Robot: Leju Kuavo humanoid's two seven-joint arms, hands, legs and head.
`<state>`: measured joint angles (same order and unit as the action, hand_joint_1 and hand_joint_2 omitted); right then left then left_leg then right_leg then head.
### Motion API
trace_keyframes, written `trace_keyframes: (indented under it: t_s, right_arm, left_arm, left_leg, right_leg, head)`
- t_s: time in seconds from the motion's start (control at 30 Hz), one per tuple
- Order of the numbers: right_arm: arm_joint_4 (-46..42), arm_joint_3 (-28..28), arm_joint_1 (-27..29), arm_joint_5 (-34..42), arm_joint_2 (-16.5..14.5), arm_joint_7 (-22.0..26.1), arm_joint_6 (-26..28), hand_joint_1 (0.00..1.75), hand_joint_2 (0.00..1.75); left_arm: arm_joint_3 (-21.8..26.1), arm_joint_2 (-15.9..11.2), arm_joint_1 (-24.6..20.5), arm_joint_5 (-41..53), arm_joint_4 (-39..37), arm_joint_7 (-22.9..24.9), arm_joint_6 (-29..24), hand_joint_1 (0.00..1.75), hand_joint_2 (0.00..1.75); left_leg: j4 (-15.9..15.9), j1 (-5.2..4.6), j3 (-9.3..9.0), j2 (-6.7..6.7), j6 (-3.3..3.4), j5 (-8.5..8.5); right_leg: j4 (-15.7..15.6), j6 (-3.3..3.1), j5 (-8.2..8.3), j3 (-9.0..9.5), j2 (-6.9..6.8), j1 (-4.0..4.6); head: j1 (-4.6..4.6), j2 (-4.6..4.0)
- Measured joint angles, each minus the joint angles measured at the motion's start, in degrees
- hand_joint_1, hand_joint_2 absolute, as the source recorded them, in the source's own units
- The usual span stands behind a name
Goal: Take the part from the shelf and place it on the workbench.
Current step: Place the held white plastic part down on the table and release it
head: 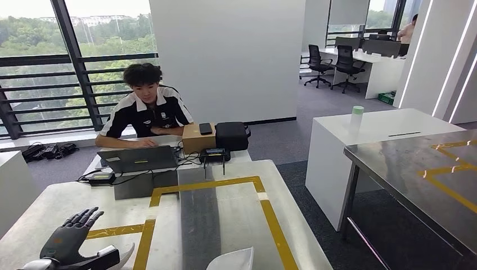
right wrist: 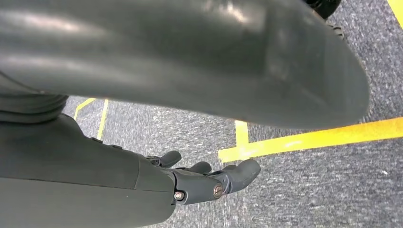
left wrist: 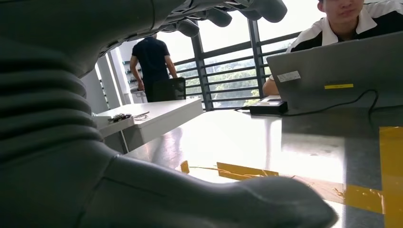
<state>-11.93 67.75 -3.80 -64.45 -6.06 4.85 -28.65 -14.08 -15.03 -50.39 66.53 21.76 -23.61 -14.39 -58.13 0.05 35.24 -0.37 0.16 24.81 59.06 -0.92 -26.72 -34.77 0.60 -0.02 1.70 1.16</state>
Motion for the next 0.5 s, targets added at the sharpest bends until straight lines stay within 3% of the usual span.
trace_keyframes:
  t_s: [0.1,0.2,0.27,0.33,0.37,0.4,0.43,0.5]
  right_arm:
    - [0.0,0.0,0.0,0.0,-0.3,0.0,0.0,0.0,0.0]
    - [0.0,0.0,0.0,0.0,-0.3,0.1,0.0,0.0,0.0]
    - [0.0,0.0,-0.1,0.0,-0.3,0.2,0.0,0.0,0.0]
    - [0.0,0.1,0.0,0.0,-0.3,0.3,0.0,0.0,0.0]
    - [0.0,0.1,0.0,0.0,-0.3,0.3,0.0,0.0,0.0]
    - [0.0,0.1,0.0,0.0,-0.3,0.3,0.0,0.0,0.0]
    - [0.0,0.1,0.0,0.0,-0.3,0.3,0.0,0.0,0.0]
    - [0.0,0.1,-0.1,0.0,-0.3,0.4,0.0,0.0,0.0]
  left_arm:
    - [0.0,0.5,-0.1,0.7,0.4,0.0,-0.3,0.0,0.0]
    - [0.0,1.0,-0.3,1.4,0.9,-0.1,-0.6,0.0,0.0]
    - [-0.1,1.4,-0.4,1.6,1.1,-0.2,-0.7,0.0,0.0]
    - [-0.1,1.7,-0.4,1.8,1.2,-0.3,-0.7,0.0,0.0]
    - [-0.1,1.8,-0.3,2.0,1.2,-0.3,-0.7,0.0,0.0]
    - [-0.1,2.0,-0.2,2.0,1.2,-0.3,-0.7,0.0,0.0]
    - [-0.1,2.0,-0.2,2.0,1.2,-0.3,-0.7,0.0,0.0]
    - [-0.1,2.1,-0.2,2.0,1.3,-0.4,-0.7,0.0,0.0]
  left_leg:
    - [-0.1,-0.14,-0.01,0.02,0.32,0.1]
    - [1.3,0.22,-0.66,0.25,0.25,-0.96]
    - [2.3,0.73,-1.0,0.54,0.17,-1.65]
    - [2.4,0.86,-0.75,0.73,0.2,-1.82]
    - [2.3,0.97,-0.54,0.82,0.09,-1.88]
    - [2.1,1.17,-0.26,0.88,-0.08,-1.97]
    - [1.8,1.46,0.1,0.91,-0.36,-2.05]
    - [0.9,2.08,0.97,0.9,-1.25,-2.11]
  right_leg:
    - [-0.1,0.15,0.05,0.1,0.01,-0.13]
    - [0.2,0.73,-0.38,0.17,-0.01,-0.05]
    - [4.0,1.32,-3.32,-1.31,-0.07,-0.12]
    - [10.6,2.07,-6.98,-4.02,-0.11,-0.57]
    - [12.9,2.47,-7.75,-4.85,-0.13,-0.89]
    - [13.4,2.9,-7.51,-4.8,-0.17,-1.21]
    - [11.8,3.36,-6.34,-3.69,-0.23,-1.55]
    - [5.1,4.28,-3.69,0.27,-0.3,-2.17]
  head:
    - [0.0,0.0]
    - [-0.01,0.0]
    - [-0.03,0.0]
    - [-0.03,0.0]
    - [-0.03,0.0]
    - [-0.04,0.0]
    - [-0.04,0.0]
    - [-0.05,0.0]
